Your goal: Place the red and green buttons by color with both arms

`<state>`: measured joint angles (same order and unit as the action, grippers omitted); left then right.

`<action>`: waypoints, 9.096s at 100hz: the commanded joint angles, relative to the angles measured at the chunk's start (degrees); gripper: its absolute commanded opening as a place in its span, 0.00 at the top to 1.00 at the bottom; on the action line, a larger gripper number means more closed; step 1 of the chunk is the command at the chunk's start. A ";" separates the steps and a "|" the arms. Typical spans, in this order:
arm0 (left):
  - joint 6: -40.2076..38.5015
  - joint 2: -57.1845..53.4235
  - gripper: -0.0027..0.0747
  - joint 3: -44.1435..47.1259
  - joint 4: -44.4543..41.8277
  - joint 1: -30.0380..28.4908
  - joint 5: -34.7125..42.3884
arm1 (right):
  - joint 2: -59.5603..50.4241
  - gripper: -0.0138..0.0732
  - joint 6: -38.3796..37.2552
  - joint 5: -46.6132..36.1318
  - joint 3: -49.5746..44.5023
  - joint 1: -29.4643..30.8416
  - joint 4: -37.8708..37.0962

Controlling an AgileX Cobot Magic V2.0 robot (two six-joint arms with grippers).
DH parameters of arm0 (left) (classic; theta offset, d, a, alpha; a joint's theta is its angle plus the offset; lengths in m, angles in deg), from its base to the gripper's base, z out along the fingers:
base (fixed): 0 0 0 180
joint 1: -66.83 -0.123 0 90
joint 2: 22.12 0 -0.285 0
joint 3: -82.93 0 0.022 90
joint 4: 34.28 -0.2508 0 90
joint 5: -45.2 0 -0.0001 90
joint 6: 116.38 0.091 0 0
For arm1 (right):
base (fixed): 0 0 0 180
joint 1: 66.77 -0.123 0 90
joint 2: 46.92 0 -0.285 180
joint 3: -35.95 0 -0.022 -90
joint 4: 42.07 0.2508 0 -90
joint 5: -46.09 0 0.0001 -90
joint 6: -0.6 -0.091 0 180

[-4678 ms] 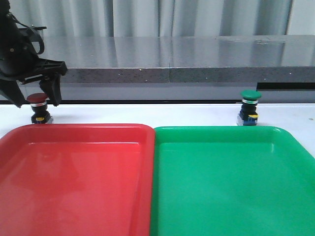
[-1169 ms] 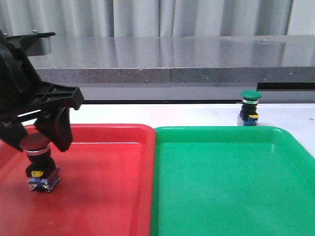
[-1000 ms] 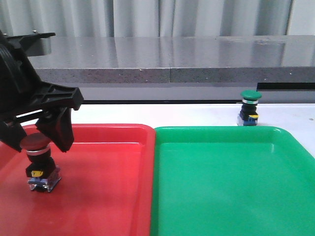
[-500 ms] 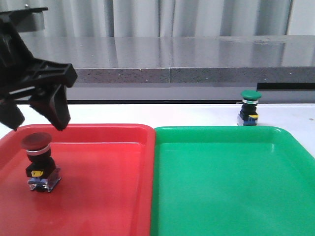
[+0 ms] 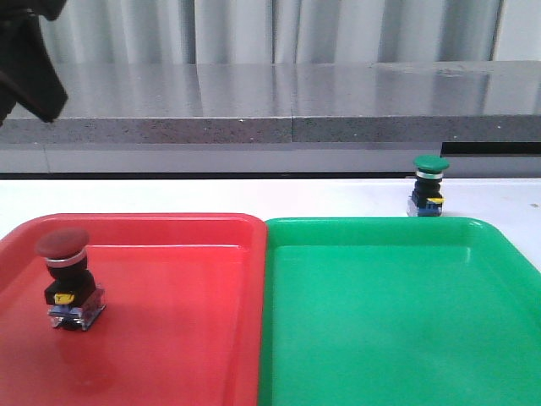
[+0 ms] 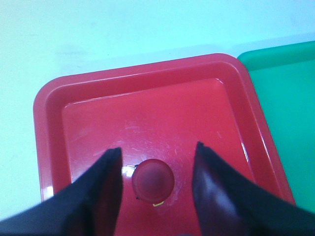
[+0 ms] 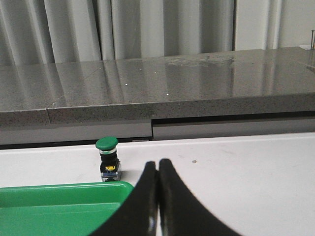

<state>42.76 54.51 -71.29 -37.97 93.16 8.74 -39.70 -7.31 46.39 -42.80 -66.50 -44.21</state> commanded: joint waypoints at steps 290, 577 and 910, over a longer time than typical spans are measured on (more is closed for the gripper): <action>14.07 -70.96 0.99 52.28 5.54 -28.61 34.92 | -1.19 0.91 0.17 -4.37 1.05 0.44 -0.54; 14.07 -70.96 0.99 52.28 5.54 -28.61 34.92 | 87.63 0.22 0.17 39.14 78.44 -9.69 -1.12; 14.07 -70.96 0.99 52.28 5.54 -28.61 34.92 | 95.61 0.47 -13.15 44.23 70.60 -27.50 8.36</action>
<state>56.89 -14.60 -19.79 -32.74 64.72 39.61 57.99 -20.46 92.47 26.69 -93.99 -36.34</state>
